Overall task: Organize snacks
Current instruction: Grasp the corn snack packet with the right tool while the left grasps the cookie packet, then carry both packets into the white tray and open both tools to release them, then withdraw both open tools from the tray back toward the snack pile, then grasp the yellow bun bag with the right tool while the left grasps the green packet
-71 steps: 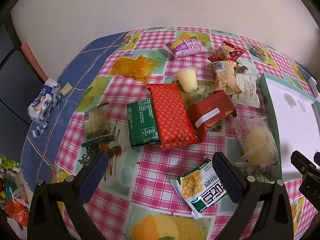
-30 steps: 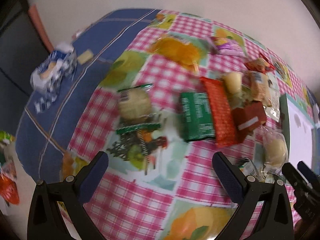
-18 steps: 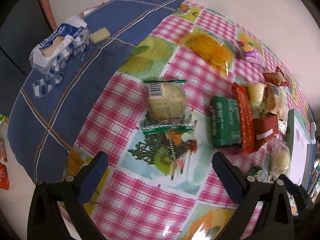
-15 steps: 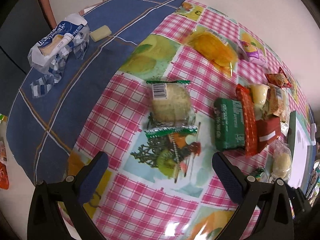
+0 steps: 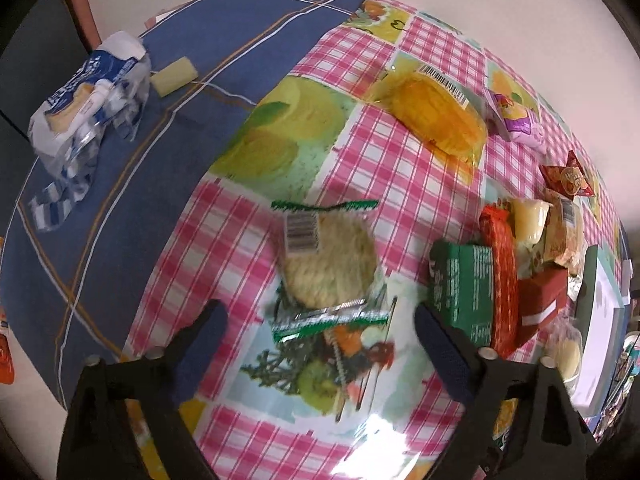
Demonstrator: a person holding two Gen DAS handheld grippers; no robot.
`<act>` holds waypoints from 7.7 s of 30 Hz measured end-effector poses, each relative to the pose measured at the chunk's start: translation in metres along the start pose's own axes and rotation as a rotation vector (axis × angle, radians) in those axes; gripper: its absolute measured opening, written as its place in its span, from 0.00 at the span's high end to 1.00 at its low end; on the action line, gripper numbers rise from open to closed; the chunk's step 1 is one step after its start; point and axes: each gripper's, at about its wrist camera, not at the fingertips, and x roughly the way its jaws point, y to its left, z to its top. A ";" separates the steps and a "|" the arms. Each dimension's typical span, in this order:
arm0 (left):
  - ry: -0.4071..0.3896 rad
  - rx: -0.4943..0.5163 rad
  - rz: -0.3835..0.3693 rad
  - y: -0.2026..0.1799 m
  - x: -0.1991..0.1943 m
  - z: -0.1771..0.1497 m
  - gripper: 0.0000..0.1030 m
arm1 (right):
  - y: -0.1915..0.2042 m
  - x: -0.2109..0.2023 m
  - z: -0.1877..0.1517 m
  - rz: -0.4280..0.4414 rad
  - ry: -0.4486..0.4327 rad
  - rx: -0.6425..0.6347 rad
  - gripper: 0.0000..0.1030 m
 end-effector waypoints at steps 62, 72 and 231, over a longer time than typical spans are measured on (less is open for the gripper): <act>-0.067 0.361 -0.217 -0.357 -0.035 -0.060 0.48 | -0.323 -0.121 -0.039 -0.310 -0.270 0.935 0.43; -0.049 0.404 -0.196 -0.391 -0.001 -0.056 0.48 | -0.360 -0.112 -0.042 -0.317 -0.274 1.018 0.43; -0.024 -0.217 0.117 -0.134 0.027 0.013 0.23 | -0.108 -0.022 0.037 0.060 -0.086 0.372 0.37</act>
